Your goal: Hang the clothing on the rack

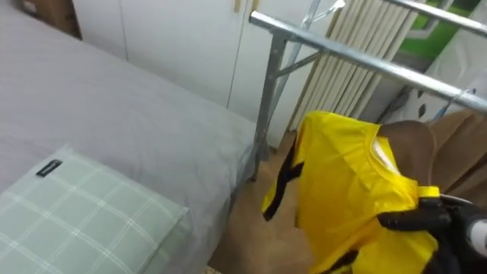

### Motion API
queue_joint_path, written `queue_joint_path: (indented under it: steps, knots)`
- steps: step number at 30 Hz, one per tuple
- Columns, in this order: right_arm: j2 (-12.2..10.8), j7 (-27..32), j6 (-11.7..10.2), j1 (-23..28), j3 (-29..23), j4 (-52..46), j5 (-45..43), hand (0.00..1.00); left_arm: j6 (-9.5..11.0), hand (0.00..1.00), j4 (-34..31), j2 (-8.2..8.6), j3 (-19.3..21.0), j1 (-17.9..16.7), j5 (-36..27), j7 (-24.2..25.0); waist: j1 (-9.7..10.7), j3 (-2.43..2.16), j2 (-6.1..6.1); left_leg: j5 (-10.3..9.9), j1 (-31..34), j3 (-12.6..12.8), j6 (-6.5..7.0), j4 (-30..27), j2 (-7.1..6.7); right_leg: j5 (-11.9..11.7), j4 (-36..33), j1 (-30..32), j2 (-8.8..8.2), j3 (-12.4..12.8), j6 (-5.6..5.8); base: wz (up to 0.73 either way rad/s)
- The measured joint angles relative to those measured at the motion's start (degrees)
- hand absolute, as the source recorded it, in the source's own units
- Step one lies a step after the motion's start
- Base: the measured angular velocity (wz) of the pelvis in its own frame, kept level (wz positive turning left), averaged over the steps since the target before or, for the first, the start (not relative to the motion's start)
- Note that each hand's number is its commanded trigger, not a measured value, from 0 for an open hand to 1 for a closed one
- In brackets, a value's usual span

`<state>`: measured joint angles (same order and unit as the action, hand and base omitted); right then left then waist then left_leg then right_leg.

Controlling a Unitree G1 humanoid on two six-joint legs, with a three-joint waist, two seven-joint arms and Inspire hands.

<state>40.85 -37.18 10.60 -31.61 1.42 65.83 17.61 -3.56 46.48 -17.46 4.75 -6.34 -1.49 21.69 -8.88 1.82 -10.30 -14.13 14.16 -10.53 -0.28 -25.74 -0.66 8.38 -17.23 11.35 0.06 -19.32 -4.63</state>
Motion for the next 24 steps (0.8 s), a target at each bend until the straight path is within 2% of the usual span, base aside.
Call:
queue_joint_path:
  steps: [2,7,10,14,19,20,21,22,24]
  knots:
    - [-0.07,0.27,-1.24,-0.41,0.0,0.86,0.99,1.0,0.2,0.0,0.02,-0.14,-0.69,1.33,-0.08,0.32,-0.29,0.42,0.58,-0.08,1.69,-0.06,-0.12,-1.23,-0.03,0.26,-0.87,1.19,-0.21,-0.82,-0.42,0.19]
    - [-0.41,0.97,-1.63,-0.97,0.05,2.32,4.98,1.0,1.09,0.0,-2.17,-0.59,-1.79,2.34,-0.07,0.36,-1.26,0.79,0.96,-0.34,6.06,-0.4,-0.68,-3.99,0.06,0.77,-2.88,4.98,-0.4,-1.8,-1.03,0.12]
    - [-0.41,1.69,-2.05,-1.24,0.76,3.54,6.96,1.0,1.08,0.0,-2.77,-1.07,-3.24,3.46,-0.05,0.48,-1.52,1.36,1.79,-0.55,7.66,-0.63,-1.02,-5.26,0.06,1.22,-3.82,6.01,-0.47,-2.47,-1.17,0.16]
    - [-0.75,1.93,-3.41,-1.22,0.79,4.02,9.22,1.0,1.07,0.0,-4.93,-2.08,-5.12,4.03,-0.05,0.49,-1.75,1.33,2.12,-0.7,9.8,-0.74,-1.25,-6.23,0.2,1.44,-4.81,7.66,-0.76,-3.73,-1.25,0.06]
    - [-0.79,2.08,-4.46,-1.31,0.85,5.32,10.8,1.0,1.08,0.0,-5.29,-2.21,-6.21,4.84,-0.06,0.32,-1.97,1.23,3.06,-1.22,11.14,-0.66,-1.73,-8.01,0.91,1.32,-4.78,7.76,-0.23,-4.84,-1.57,0.06]
    - [-0.79,2.13,-4.83,-1.32,1.21,5.45,11.59,0.62,1.07,0.0,-5.49,-2.25,-6.49,4.97,-0.06,0.18,-2.04,1.22,3.08,-1.22,11.18,-0.67,-1.73,-8.01,0.96,1.32,-4.76,7.76,-0.18,-4.88,-1.61,0.05]
    - [-0.79,2.14,-5.01,-1.31,1.56,5.46,12.09,0.15,1.07,0.0,-6.12,-2.56,-7.2,4.97,-0.06,0.08,-2.19,1.22,3.08,-1.22,11.18,-0.66,-1.73,-7.99,1.01,1.35,-4.76,7.76,-0.15,-4.89,-1.65,0.04]
    - [-0.79,2.14,-5.07,-1.32,1.82,5.47,12.31,0.0,1.08,0.0,-6.44,-2.66,-7.34,4.97,-0.06,0.09,-2.23,1.22,3.07,-1.22,11.18,-0.66,-1.74,-7.97,1.03,1.36,-4.76,7.76,-0.14,-4.92,-1.68,0.0]
    - [-0.79,2.14,-5.4,-1.31,1.93,5.55,12.8,0.0,1.08,0.0,-7.15,-2.82,-7.34,5.05,-0.06,0.11,-2.32,1.2,3.05,-1.2,11.19,-0.66,-1.75,-7.97,1.07,1.38,-4.73,7.76,-0.08,-4.93,-1.75,0.0]
